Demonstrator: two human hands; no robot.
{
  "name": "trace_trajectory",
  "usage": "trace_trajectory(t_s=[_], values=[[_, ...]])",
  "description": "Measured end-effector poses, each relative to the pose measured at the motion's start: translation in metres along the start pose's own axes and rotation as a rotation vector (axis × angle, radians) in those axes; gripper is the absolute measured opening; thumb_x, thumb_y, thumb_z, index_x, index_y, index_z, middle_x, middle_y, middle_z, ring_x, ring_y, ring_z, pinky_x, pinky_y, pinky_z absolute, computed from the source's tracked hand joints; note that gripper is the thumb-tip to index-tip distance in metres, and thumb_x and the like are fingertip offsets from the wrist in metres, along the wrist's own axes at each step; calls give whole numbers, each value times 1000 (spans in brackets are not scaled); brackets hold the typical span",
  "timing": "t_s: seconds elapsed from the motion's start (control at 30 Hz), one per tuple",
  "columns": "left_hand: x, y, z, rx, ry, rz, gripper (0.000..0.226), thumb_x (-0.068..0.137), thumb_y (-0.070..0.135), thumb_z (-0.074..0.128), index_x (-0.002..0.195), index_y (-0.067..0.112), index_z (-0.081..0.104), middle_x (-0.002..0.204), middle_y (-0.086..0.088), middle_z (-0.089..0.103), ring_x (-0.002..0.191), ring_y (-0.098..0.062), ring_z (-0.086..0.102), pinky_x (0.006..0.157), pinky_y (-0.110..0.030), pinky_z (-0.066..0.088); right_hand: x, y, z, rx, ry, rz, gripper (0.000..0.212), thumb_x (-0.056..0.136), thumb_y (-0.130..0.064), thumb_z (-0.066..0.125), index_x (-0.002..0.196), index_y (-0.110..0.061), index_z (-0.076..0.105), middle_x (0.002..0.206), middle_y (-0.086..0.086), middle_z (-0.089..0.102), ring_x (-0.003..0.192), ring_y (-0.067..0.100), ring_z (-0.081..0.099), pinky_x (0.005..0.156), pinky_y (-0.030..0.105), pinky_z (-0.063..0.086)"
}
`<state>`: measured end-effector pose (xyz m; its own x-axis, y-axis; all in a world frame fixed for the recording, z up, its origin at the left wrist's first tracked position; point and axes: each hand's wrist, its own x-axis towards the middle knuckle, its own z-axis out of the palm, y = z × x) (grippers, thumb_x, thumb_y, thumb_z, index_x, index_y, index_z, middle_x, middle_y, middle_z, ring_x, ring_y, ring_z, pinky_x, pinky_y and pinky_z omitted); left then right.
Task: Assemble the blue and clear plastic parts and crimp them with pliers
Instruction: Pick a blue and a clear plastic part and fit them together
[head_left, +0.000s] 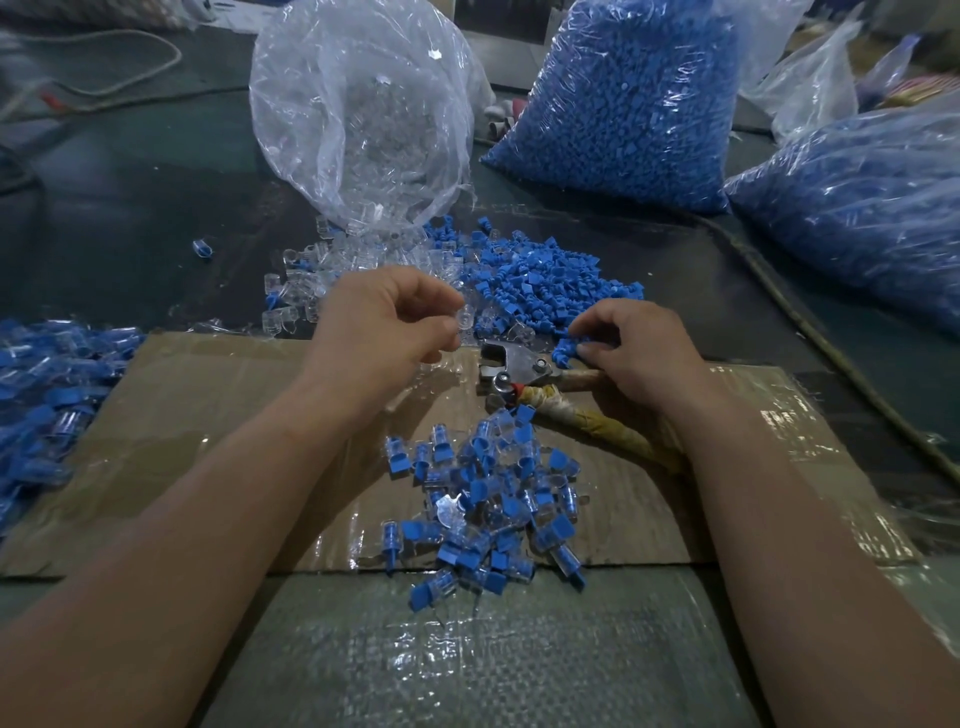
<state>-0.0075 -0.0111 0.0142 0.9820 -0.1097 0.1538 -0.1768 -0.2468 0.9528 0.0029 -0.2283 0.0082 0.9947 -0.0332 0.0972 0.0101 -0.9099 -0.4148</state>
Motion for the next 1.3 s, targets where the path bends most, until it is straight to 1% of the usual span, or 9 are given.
trace_trajectory(t_s=[0.13,0.47,0.53,0.63,0.7,0.87,1.07,1.23,1.3], values=[[0,1,2,21,-16,12,21,80,1,64,76,21,61,72,0,66,61,-4,65,59,-13,52,0,0,1,-6,-2,3,22,87,-12,60,107,-18,66,109,-4,62,89,4,45,81,20,36],[1,1,3,-3,-42,12,18,82,0,61,75,15,57,71,-3,65,58,-3,64,56,-12,50,1,2,2,61,131,-24,15,90,-10,55,98,-19,62,88,-12,52,83,5,48,74,19,35],[2,1,3,-16,-40,4,17,83,0,60,76,14,56,72,-4,66,60,-5,66,56,-13,51,-1,1,1,119,170,-44,17,90,-9,55,97,-23,60,85,-11,53,77,2,48,70,16,36],[2,2,3,-27,-57,2,16,83,0,61,77,14,56,71,-3,67,59,-7,67,54,-13,51,-4,-3,-3,191,196,-70,29,93,-6,47,114,-21,61,85,-11,50,68,-2,45,59,4,34],[1,3,3,-45,-70,-5,16,83,-1,61,77,13,57,68,-2,67,58,-8,66,53,-14,51,-5,-6,-5,177,205,-91,31,95,-5,41,114,-18,63,91,-9,47,70,-4,42,60,1,32],[1,4,4,-50,-79,-22,14,82,0,62,78,13,57,70,-6,67,56,-8,66,53,-15,52,-14,-16,-4,256,209,-114,27,96,-8,38,107,-15,62,84,-20,43,78,0,45,70,17,35],[0,5,4,-49,-99,-40,14,81,0,63,78,12,58,72,-7,68,58,-10,67,55,-19,55,-26,-30,-3,359,248,-175,21,89,-10,56,108,-16,64,83,-26,51,79,-7,54,73,0,41],[0,6,5,-64,-108,-46,14,81,0,63,78,13,58,71,-6,68,56,-9,66,53,-17,53,-30,-37,-2,426,221,-170,18,83,-13,65,84,-28,57,81,-13,60,79,7,62,75,19,53],[-1,6,5,-68,-112,-49,15,81,0,63,78,13,58,70,-6,68,56,-9,66,52,-17,52,-30,-37,-1,454,207,-167,20,86,-11,61,90,-30,55,83,-10,59,81,8,62,77,24,53]])
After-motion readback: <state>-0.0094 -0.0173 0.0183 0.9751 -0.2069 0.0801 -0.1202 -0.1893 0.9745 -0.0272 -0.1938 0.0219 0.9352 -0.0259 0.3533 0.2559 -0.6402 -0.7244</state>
